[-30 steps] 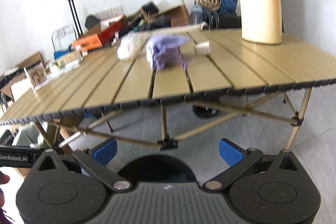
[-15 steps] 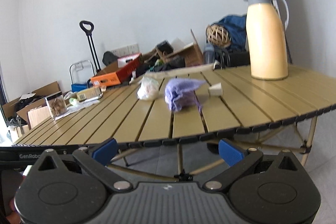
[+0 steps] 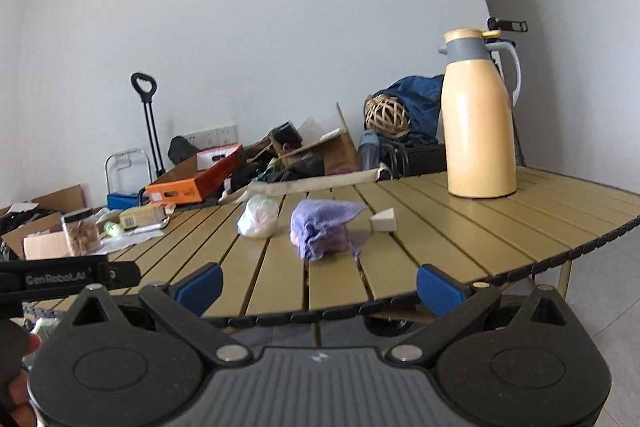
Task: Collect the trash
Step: 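Raise both tools from the bin back toward the table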
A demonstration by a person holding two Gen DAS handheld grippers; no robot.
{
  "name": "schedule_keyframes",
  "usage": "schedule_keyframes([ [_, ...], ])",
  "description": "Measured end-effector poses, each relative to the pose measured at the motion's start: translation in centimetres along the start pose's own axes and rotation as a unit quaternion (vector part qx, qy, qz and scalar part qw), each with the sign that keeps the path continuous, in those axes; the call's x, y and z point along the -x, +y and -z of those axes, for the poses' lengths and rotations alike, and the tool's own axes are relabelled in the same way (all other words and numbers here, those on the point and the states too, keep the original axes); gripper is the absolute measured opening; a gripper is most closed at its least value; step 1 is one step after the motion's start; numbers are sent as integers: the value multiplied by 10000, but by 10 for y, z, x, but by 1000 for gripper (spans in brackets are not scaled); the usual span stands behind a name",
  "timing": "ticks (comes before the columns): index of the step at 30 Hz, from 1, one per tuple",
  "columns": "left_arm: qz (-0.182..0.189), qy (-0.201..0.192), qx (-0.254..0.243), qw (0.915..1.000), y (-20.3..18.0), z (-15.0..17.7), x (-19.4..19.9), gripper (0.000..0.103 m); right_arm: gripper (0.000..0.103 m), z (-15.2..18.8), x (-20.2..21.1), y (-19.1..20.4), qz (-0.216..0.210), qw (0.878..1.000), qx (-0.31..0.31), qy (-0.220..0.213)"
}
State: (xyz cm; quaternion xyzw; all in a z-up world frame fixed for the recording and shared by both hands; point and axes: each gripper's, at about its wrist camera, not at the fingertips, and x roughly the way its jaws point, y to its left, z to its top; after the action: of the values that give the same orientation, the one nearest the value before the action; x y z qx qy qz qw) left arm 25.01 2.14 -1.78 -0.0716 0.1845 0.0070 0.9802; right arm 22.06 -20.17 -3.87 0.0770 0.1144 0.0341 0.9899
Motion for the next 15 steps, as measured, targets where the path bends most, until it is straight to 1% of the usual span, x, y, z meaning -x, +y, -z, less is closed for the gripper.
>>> schedule_keyframes([
  [4,-33,-123,153,9998,4,-10,-1,103,103,-8,-9,4,82,9999,99,10],
  [10,-96,-356,191,9991,6,-25,-7,103,103,-30,-31,10,112,9995,161,-251],
  [15,-242,-388,358,9983,16,-38,-22,103,103,-42,-61,8,92,9998,56,-191],
])
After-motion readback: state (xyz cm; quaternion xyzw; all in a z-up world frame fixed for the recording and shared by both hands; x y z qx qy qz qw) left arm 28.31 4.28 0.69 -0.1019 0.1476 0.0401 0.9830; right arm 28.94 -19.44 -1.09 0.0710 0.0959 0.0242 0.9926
